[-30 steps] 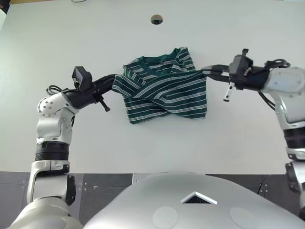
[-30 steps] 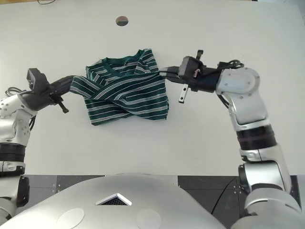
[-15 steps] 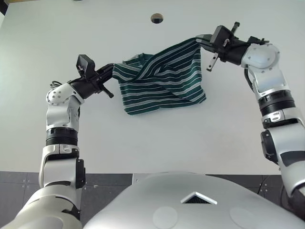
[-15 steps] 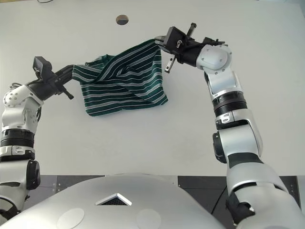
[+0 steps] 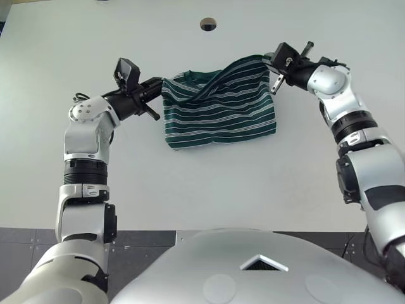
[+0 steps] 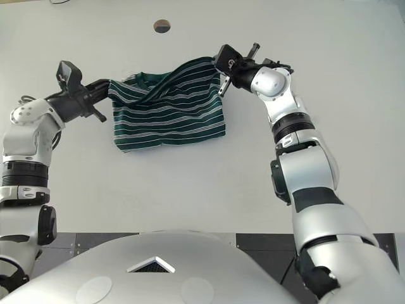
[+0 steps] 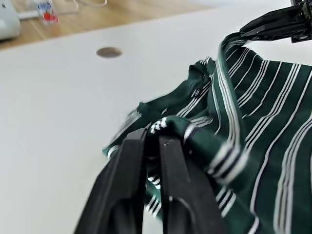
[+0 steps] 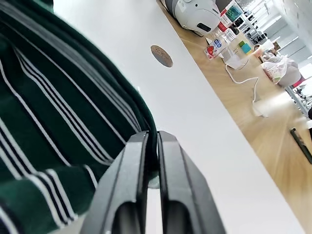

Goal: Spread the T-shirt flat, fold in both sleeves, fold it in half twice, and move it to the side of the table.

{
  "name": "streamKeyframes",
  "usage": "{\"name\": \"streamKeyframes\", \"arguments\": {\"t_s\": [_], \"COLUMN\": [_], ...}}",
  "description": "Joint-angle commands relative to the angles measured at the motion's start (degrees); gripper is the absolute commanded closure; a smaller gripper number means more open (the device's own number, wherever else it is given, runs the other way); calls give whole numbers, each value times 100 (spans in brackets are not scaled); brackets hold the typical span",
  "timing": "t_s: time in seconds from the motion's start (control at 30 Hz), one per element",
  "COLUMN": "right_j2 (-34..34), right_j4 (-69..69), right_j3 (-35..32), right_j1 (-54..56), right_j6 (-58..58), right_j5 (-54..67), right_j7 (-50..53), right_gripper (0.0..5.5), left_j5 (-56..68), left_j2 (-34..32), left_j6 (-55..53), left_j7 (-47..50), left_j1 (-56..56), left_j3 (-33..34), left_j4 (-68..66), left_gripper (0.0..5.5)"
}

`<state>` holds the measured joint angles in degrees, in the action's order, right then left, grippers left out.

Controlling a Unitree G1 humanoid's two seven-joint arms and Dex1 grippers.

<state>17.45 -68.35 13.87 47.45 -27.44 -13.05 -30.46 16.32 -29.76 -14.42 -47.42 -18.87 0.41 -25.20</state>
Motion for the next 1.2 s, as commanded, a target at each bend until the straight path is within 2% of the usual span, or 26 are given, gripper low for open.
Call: {"name": "streamKeyframes", "arguments": {"t_s": [0.03, 0.13, 0.2, 0.3, 0.37, 0.43, 0.5, 0.57, 0.63, 0.73, 0.87, 0.93, 1.0, 1.07, 1.13, 1.2], "right_j2": [-146, -180, -189, -255, -284, -240, -131, -37, 29, 57, 11, 59, 352, 913, 1159, 777], "right_j4": [-351, -582, -673, -574, -333, -68, 101, 108, 57, -2, -167, -37, 1045, 3393, 5309, 5867], "right_j3": [-365, -416, -432, -518, -393, -145, 177, 403, 603, 956, 1664, 1891, 2143, 2552, 2977, 3125], "right_j1": [389, 482, 535, 526, 385, 191, 80, 75, 90, 94, 80, -58, -569, -1362, -1772, -1808], "right_j6": [274, 561, 744, 350, -399, -1145, -1499, -1448, -1343, -1265, -839, -878, -576, 642, 1793, 2215], "right_j5": [215, 89, 17, 100, 54, -73, -333, -551, -765, -1137, -1901, -1945, -1445, -430, 420, 616], "right_j7": [204, 544, 816, 787, 428, -55, -349, -497, -644, -789, -882, -1669, -3464, -5275, -6033, -5946], "right_gripper": [446, 387, 347, 347, 347, 347, 347, 347, 347, 347, 347, 347, 347, 347, 347, 347], "left_j5": [-270, -170, 8, 183, 367, 617, 531, -420, -1720, -3349, -6500, -7924, -9288, -10212, -10761, -11135], "left_j2": [40, 38, 31, 14, 163, 341, 357, 190, -84, -502, -1270, -1500, -1558, -1363, -865, -53], "left_j6": [-338, -500, -580, -368, 72, 557, 1218, 2410, 3589, 4703, 5070, 4921, 4724, 4634, 4694, 4770], "left_j7": [575, 929, 1017, 1085, 421, -348, -894, -772, -264, 445, 2417, 3372, 4436, 5364, 6072, 6736], "left_j1": [-561, -1227, -1623, -1936, -1574, -814, 152, 635, 711, 732, 161, -370, -1056, -1743, -2563, -3616], "left_j3": [155, 543, 869, 1274, 1280, 1110, 611, 43, -474, -1124, -2621, -3536, -4448, -5184, -5762, -6270], "left_j4": [-1203, -2512, -3201, -3710, -2812, -1212, 559, 1106, 837, 418, -604, -1173, -1398, -1564, -1841, -2396], "left_gripper": [452, 403, 395, 395, 395, 395, 395, 395, 395, 395, 395, 395, 395, 395, 395, 395]}}
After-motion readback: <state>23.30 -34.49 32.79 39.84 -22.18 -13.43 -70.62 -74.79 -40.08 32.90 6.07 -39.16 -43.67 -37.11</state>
